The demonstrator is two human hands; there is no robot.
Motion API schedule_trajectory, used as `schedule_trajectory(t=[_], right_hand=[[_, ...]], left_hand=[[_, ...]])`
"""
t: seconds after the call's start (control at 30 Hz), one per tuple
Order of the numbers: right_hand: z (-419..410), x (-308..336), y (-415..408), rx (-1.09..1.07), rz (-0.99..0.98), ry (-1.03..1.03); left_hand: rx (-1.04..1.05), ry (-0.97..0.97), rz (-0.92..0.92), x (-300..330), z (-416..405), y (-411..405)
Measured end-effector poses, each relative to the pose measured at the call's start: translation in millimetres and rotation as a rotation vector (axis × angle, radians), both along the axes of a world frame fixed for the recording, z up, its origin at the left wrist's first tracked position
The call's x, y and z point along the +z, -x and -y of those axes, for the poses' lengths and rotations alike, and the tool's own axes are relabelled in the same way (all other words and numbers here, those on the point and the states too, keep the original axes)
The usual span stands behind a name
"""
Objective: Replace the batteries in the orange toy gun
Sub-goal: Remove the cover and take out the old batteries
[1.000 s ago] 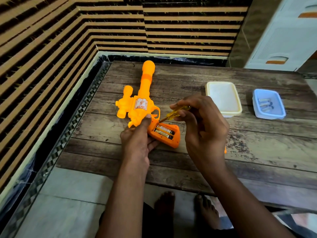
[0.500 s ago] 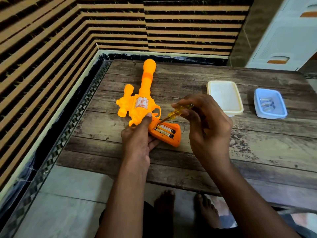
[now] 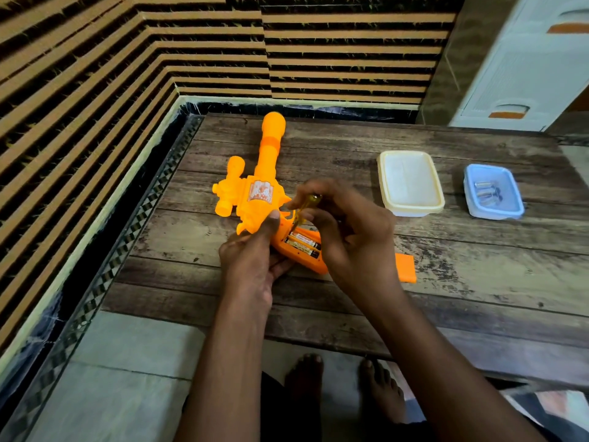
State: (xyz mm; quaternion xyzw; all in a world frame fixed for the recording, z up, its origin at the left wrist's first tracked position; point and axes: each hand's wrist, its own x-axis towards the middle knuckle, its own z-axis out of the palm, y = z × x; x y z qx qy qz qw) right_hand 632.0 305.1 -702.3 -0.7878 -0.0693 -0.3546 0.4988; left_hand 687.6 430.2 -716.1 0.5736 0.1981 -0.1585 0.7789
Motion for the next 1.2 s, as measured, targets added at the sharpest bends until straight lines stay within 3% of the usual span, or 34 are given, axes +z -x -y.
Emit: schedule_trajectory(t=[0.37,0.97,1.2], right_hand=[[-3,11,-31,0.028,-0.107,-0.001],[-4,71,-101,0.189,-0.567,0.366],[1,79,-96,0.199,-0.561,0.369]], left_hand=[[-0.007,0.067,-0.078,6,-3,-4],[0.045,0.077,-0.068,4,1,-3],[0.047,0.068,-0.076,5,2,-2]])
